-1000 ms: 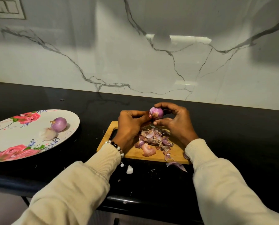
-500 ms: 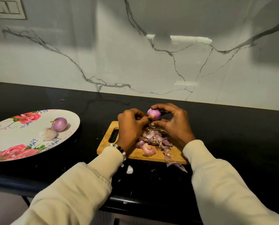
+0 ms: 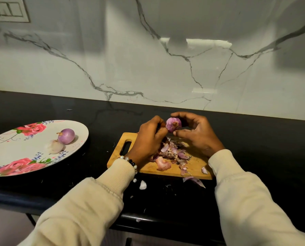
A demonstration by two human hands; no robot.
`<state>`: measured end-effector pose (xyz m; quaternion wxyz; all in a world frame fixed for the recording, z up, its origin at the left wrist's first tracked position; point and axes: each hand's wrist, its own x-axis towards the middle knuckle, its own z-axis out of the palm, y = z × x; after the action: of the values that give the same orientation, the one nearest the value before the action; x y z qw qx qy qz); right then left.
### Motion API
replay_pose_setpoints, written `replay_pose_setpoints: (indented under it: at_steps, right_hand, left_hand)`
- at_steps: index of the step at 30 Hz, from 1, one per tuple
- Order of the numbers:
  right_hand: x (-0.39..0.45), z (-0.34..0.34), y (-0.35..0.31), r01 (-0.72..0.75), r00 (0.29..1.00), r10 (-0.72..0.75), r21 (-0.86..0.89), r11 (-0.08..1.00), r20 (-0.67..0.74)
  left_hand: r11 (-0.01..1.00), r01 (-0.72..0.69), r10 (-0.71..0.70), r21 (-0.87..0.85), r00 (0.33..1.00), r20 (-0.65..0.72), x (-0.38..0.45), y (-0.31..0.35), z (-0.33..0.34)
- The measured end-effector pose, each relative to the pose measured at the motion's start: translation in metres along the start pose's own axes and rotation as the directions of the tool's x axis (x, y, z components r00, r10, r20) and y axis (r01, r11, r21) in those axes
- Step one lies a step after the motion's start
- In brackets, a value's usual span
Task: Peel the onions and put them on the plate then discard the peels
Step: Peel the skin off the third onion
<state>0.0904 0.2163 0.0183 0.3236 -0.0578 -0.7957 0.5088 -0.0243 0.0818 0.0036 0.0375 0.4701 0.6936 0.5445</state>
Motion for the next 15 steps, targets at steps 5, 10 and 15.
replay_pose_setpoints:
  at_steps: [5,10,15]
  right_hand:
    - [-0.002,-0.008,-0.001,-0.06,0.997,0.056,0.063,0.996,0.055]
    - [-0.002,-0.009,0.001,-0.128,0.988,0.117,0.101,0.987,0.103]
    - [-0.003,-0.012,-0.003,-0.147,0.988,0.14,0.133,0.98,0.063]
  left_hand:
    - [0.999,0.001,0.003,-0.033,0.994,0.113,-0.001,0.003,-0.002]
    - [0.972,-0.174,0.161,0.157,0.982,0.095,0.0,0.001,-0.006]
    - [0.984,-0.094,0.122,0.151,0.974,-0.188,0.013,-0.009,-0.016]
